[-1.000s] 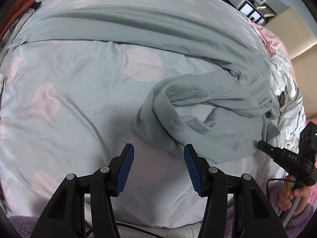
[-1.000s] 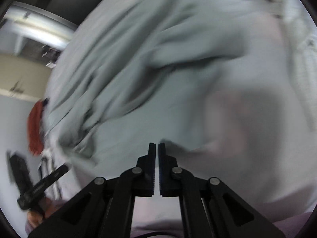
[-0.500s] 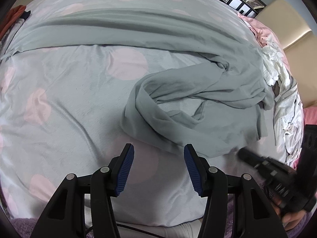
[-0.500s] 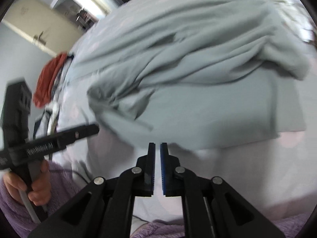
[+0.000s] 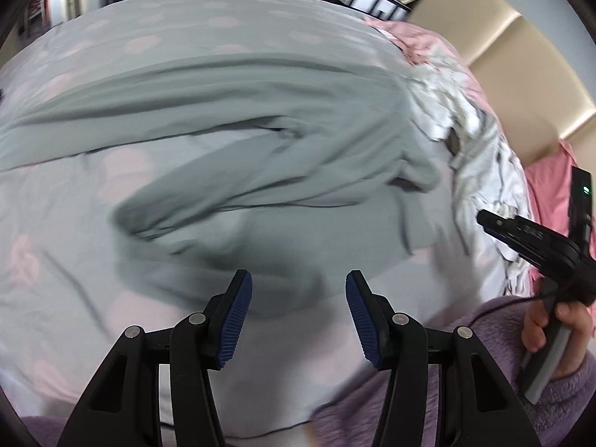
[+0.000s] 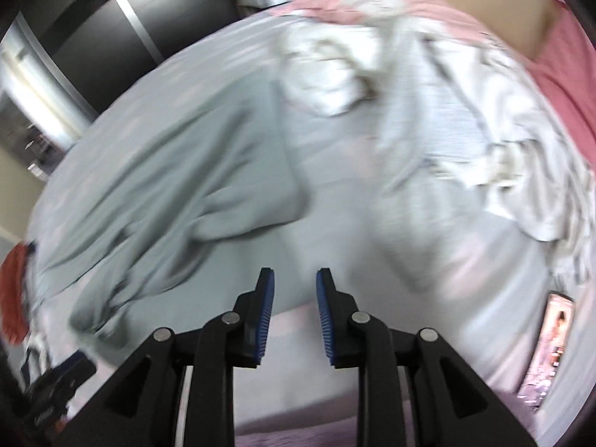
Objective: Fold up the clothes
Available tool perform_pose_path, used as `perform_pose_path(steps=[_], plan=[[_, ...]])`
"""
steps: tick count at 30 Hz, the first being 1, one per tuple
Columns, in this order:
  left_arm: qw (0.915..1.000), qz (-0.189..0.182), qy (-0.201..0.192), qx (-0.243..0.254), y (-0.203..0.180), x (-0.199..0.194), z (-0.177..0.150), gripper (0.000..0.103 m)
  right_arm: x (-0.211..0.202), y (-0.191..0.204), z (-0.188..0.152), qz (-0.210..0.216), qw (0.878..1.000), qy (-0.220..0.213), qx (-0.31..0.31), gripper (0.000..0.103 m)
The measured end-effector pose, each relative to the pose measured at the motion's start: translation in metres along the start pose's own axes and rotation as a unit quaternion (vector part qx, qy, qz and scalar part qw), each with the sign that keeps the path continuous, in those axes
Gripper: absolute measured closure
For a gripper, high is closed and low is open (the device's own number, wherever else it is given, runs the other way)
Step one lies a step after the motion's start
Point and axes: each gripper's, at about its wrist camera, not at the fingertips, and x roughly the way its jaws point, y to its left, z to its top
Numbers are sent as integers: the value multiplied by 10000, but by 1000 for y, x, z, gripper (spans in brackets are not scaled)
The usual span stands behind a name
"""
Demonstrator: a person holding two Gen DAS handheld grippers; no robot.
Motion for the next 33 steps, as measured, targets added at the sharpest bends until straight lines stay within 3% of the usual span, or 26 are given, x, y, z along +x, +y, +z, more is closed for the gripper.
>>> perform_pose_path(steps=[6,12,18,23,26,27,33], plan=[[9991,-12,324,271,-48,40,12,49,31,-32,13,35,9977,421,539,79],[9962,56,615,619,-95,82,25,49,43,-38,19,197,9962,541,654,79],[9939,265,901,574,-119,123,36,49,49,-58,25,500,9917,571,1039,80],[9922,635,789,727,-129,139,30,67,57,-68,32,669,9893,693,1099,80],[9915,774,641,833,-126,130,27,92,58,-70,36,703,9889,698,1104,80],[9911,843,562,860,-121,121,26,96,58,-72,37,711,9888,697,1111,80],[9870,1251,106,1003,-91,65,20,97,57,-66,34,696,9893,649,1109,80]])
